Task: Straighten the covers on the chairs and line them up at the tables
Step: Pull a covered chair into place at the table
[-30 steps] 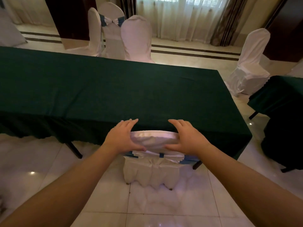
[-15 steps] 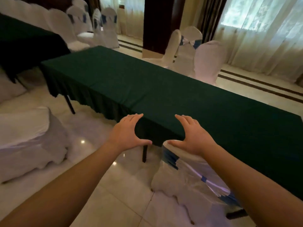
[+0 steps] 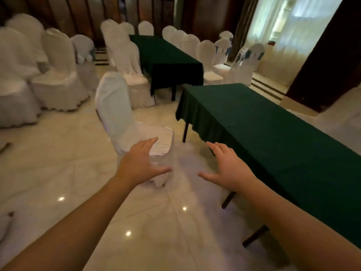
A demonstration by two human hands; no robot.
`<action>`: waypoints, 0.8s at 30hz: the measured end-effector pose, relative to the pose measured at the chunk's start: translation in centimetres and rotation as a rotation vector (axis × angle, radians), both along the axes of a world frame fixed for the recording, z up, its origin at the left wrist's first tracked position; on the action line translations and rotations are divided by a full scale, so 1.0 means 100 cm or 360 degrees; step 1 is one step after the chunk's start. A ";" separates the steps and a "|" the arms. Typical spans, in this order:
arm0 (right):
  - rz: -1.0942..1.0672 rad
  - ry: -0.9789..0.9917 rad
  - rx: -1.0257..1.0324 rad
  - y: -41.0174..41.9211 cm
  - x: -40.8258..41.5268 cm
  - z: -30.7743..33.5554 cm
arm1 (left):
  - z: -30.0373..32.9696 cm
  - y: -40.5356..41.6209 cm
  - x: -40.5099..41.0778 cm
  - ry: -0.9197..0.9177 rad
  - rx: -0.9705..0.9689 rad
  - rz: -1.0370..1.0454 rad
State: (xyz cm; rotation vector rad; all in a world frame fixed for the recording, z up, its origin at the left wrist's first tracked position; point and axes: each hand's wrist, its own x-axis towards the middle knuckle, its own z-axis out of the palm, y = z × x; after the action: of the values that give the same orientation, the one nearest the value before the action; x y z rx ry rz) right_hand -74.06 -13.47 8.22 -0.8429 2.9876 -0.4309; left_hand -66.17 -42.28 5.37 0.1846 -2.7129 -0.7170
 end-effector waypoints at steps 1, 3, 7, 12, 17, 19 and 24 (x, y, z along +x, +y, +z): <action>0.0044 0.0020 -0.0015 -0.035 -0.009 -0.001 | 0.000 -0.031 0.003 -0.0010 0.0003 0.0059; 0.0110 0.0037 -0.0049 -0.103 -0.024 -0.003 | 0.002 -0.089 0.010 -0.0027 -0.0002 0.0181; 0.0297 0.0061 -0.0082 -0.221 -0.050 -0.003 | 0.006 -0.191 0.025 -0.0079 -0.0030 0.0413; 0.0515 0.0023 -0.0098 -0.345 -0.081 -0.009 | 0.005 -0.296 0.027 -0.0152 -0.0010 0.0648; 0.0621 -0.0004 -0.0131 -0.446 -0.123 -0.020 | 0.002 -0.378 0.003 -0.0223 -0.0068 0.0769; 0.0653 0.0007 -0.0155 -0.497 -0.151 -0.027 | 0.000 -0.421 -0.016 -0.0254 -0.0084 0.0810; 0.0673 0.0043 -0.0179 -0.605 -0.226 -0.031 | 0.006 -0.515 -0.076 -0.0294 -0.0095 0.0864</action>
State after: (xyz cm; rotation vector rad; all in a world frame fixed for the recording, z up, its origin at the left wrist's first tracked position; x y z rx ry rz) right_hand -96.70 -74.01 5.08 -1.4546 2.7140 -0.5727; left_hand -73.79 -93.80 6.02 0.9680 -2.6504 -0.4720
